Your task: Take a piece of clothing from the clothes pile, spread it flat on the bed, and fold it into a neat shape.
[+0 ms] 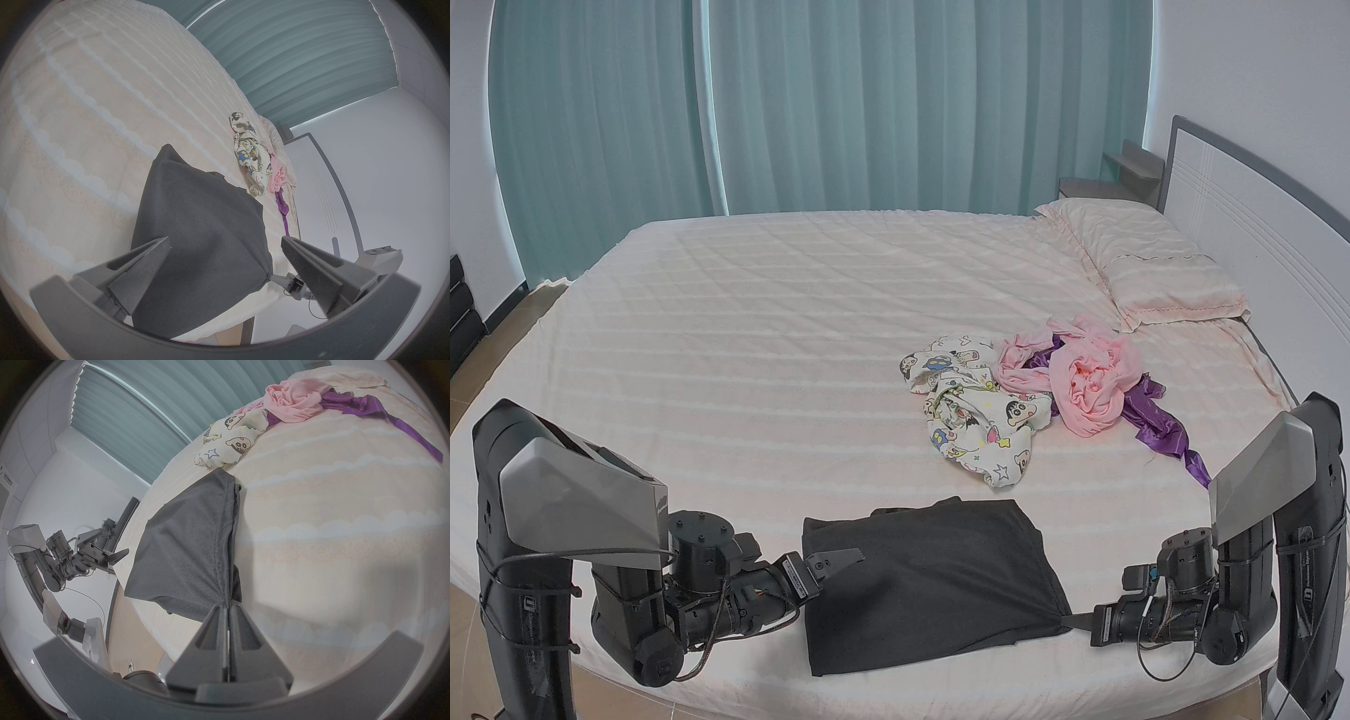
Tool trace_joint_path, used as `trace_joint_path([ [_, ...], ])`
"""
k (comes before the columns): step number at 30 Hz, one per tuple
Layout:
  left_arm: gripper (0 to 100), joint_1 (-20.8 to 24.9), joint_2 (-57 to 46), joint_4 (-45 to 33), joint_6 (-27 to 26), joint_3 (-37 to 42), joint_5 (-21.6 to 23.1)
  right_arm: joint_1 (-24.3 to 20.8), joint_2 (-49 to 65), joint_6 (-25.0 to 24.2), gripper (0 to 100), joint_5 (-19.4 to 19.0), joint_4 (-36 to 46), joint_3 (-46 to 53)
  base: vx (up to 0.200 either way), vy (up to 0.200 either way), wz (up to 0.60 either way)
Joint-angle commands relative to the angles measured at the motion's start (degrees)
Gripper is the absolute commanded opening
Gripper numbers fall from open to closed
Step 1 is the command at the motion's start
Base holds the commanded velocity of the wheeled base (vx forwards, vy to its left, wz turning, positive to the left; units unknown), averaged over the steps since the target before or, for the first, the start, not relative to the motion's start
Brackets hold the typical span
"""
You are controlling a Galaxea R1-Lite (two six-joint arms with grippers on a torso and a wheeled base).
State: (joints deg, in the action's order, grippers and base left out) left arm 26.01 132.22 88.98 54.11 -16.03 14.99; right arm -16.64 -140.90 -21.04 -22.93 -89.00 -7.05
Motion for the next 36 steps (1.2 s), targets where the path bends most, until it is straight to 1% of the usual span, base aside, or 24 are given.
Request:
trace_joint_path([
  [1, 100, 0.0, 0.1, 1.0, 0.0, -0.1, 0.0, -0.3, -0.1, 0.0, 100, 0.0, -0.6, 0.2, 0.000, 0.000, 0.00],
  [9, 100, 0.0, -0.5, 1.0, 0.1, -0.1, -0.5, 0.6, 1.7, 0.3, 100, 0.3, -0.6, -1.0, 0.000, 0.000, 0.00],
  [12, 100, -1.5, -5.4, 1.0, -0.1, -0.1, -1.1, 3.3, 6.7, 0.4, 100, 0.7, -0.6, -2.8, 0.000, 0.000, 0.00],
  [13, 100, -1.8, -6.0, 1.0, 0.0, -0.1, -1.2, 3.5, 7.2, 0.4, 100, 0.7, -0.6, -3.0, 0.000, 0.000, 0.00],
  [14, 100, -2.7, -9.5, 1.0, -0.2, -0.5, -1.2, 4.9, 9.9, 0.4, 100, 0.7, 0.1, -4.6, 0.000, 0.000, 0.00],
  [16, 100, -3.1, -11.9, 1.0, -0.9, -1.0, -1.2, 6.3, 11.7, 0.3, 100, 0.7, 0.1, -5.9, 0.000, 0.000, 0.00],
  [17, 100, -4.2, -16.4, 0.3, -2.8, -1.5, -1.2, 8.6, 14.3, 0.3, 100, 1.3, -0.1, -6.8, 0.000, 0.000, 0.00],
  [20, 100, -6.6, -22.6, -2.5, -6.8, -1.3, -1.2, 11.3, 20.6, -0.6, 100, 4.0, -0.6, -5.5, 0.000, 0.000, 0.00],
  [21, 100, -8.3, -25.5, -5.4, -9.1, -1.2, -1.3, 12.3, 23.7, -1.1, 100, 4.9, -0.6, -4.5, 0.000, 0.000, 0.00],
  [23, 100, -10.5, -28.8, -10.0, -13.1, -1.0, -2.0, 14.4, 28.8, -1.3, 100, 5.4, -0.5, -3.3, 0.000, 0.000, 0.00],
  [24, 100, -12.1, -31.2, -13.0, -15.7, -0.8, -3.6, 16.1, 33.4, -1.1, 100, 5.5, 0.2, -2.6, 0.000, 0.000, 0.00],
  [25, 100, -13.4, -33.1, -14.3, -16.7, -0.3, -5.4, 17.3, 37.1, -1.0, 100, 5.5, 0.8, -1.8, 0.000, 0.000, 0.00],
  [26, 100, -14.1, -35.4, -14.9, -16.9, 0.6, -6.7, 18.0, 40.3, -0.9, 100, 5.6, 1.8, -1.0, 0.000, 0.000, 0.00],
  [27, 100, -14.1, -36.2, -15.1, -17.0, 1.1, -6.9, 18.3, 42.0, -0.9, 100, 5.6, 2.5, -0.5, 0.000, 0.000, 0.00],
  [28, 100, -14.5, -40.7, -15.4, -17.1, 4.0, -7.2, 19.3, 48.2, -0.6, 100, 5.6, 5.2, 1.4, 0.000, 0.000, 0.00],
  [29, 100, -14.4, -44.6, -15.7, -17.6, 7.2, -6.9, 20.1, 52.9, 0.8, 100, 5.6, 8.0, 3.4, 0.000, 0.000, 0.00],
  [31, 100, -14.1, -47.3, -16.6, -18.5, 10.1, -6.6, 20.8, 56.8, 2.4, 100, 5.6, 10.5, 5.4, 0.000, 0.000, 0.00],
  [32, 100, -13.7, -50.0, -17.6, -20.8, 12.9, -6.6, 21.2, 61.2, 3.6, 100, 5.5, 13.9, 7.0, 0.000, 0.000, 0.00],
  [33, 100, -13.6, -51.7, -18.3, -22.1, 14.3, -6.8, 21.3, 64.6, 3.3, 100, 5.6, 16.9, 7.0, 0.000, 0.000, 0.00],
  [34, 100, -13.6, -53.2, -18.6, -22.8, 15.2, -7.2, 21.5, 67.1, 3.0, 100, 5.6, 19.4, 7.0, 0.000, 0.000, 0.00],
  [36, 100, -13.5, -57.8, -21.3, -22.9, 16.0, -9.0, 22.9, 74.8, 2.5, 100, 5.6, 27.4, 7.0, 0.000, 0.000, 0.00],
])
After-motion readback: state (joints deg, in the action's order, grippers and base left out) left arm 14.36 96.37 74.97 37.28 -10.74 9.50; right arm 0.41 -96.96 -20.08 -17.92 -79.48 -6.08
